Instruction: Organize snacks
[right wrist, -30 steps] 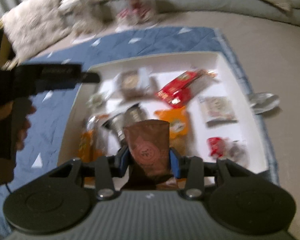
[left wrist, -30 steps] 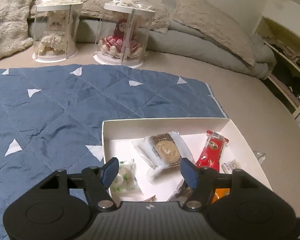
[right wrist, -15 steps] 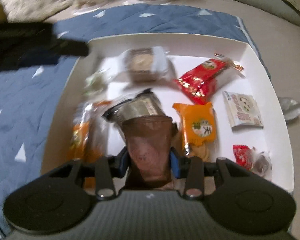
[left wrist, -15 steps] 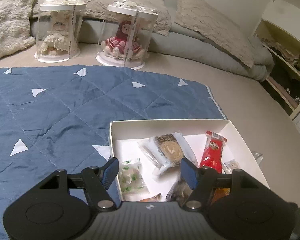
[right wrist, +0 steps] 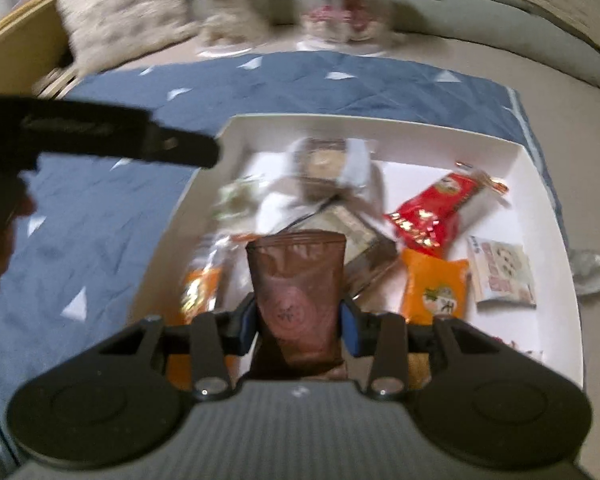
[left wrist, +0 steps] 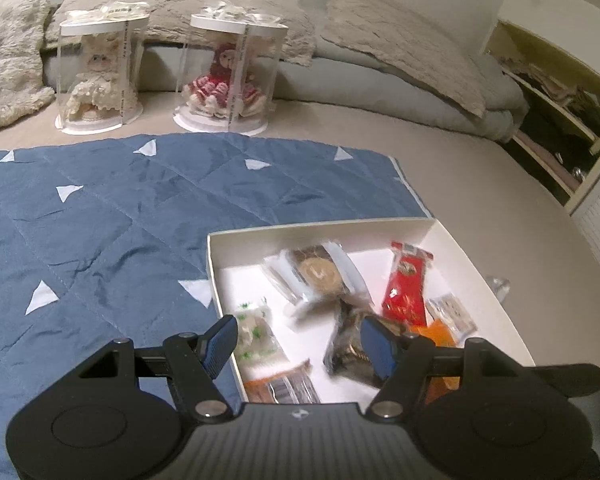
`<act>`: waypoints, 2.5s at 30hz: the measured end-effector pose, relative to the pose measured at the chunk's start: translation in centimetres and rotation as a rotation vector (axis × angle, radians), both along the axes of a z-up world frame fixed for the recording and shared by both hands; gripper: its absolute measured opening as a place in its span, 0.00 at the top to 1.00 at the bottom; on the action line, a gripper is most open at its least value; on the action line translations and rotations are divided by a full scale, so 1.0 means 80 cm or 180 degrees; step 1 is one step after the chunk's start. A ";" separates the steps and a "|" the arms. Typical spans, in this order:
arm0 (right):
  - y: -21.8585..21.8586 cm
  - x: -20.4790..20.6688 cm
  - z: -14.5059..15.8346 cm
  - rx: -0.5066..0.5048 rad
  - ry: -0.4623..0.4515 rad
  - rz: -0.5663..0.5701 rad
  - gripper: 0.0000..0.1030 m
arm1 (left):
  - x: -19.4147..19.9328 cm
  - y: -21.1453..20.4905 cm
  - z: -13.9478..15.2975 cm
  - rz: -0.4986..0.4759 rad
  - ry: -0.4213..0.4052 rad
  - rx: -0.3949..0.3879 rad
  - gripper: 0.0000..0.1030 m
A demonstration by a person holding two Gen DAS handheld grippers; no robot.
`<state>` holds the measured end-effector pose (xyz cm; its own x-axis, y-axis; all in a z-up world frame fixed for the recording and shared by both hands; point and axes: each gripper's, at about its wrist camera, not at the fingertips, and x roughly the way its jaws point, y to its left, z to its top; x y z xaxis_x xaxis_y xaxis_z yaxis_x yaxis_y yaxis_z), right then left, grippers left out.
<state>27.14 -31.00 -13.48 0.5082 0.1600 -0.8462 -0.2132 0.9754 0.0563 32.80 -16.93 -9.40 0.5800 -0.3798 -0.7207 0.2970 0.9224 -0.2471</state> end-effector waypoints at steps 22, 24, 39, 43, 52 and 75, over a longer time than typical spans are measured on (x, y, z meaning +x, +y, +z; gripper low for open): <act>-0.033 -0.044 0.042 -0.0015 -0.0292 -0.0708 0.20 | -0.052 0.023 0.022 0.0063 0.0060 0.0273 0.00; -0.037 -0.052 0.050 -0.0008 -0.0391 -0.0773 0.13 | -0.058 0.026 0.028 0.0071 0.0047 0.0261 0.00; -0.043 -0.122 0.114 0.0167 -0.0968 -0.1271 0.00 | -0.135 0.049 0.096 0.0131 -0.0193 0.0095 0.00; -0.033 -0.149 0.136 0.0160 -0.1120 -0.1278 0.00 | -0.165 0.058 0.116 0.0227 -0.0339 0.0070 0.00; -0.001 -0.229 0.175 -0.0021 -0.1567 -0.1383 0.00 | -0.234 0.071 0.145 0.0371 -0.0703 0.0278 0.00; 0.045 -0.405 0.154 -0.0262 -0.1793 -0.1235 0.00 | -0.389 0.097 0.122 0.0278 -0.1042 0.0445 0.00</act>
<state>-5.23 -27.40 -1.17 0.8817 -0.1759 -0.4378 0.1772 0.9834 -0.0383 1.71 -9.14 0.34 0.8144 -0.2296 -0.5330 0.2581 0.9659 -0.0218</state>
